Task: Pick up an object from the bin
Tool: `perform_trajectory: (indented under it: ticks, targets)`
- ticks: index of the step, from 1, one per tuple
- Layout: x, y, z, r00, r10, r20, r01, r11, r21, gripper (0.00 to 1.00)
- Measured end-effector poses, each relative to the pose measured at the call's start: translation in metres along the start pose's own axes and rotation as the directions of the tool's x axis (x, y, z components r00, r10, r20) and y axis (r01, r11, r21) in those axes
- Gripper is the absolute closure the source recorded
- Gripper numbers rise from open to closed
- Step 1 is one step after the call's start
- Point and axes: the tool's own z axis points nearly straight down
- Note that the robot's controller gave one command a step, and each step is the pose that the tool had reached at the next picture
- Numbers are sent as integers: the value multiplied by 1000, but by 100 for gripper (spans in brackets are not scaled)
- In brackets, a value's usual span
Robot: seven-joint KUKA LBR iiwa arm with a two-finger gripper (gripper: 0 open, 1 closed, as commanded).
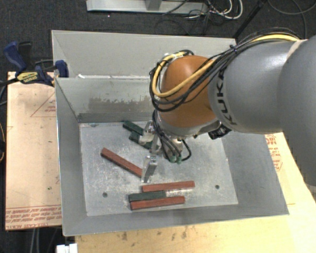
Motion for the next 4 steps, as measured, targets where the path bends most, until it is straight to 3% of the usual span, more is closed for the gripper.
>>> perform_trajectory:
  ticks: [1, 2, 3, 4]
  targets:
    - [-3, 0, 29, 999, 31, -7, -31, 1000, 3, 0]
    - [-1, 3, 18, 982, 186, -3, -186, 982, 2, 0]
    - [-5, 9, 87, 961, 277, 6, -277, 961, -4, 0]
    - [-11, 31, 80, 951, 309, 14, -309, 951, -9, 100]
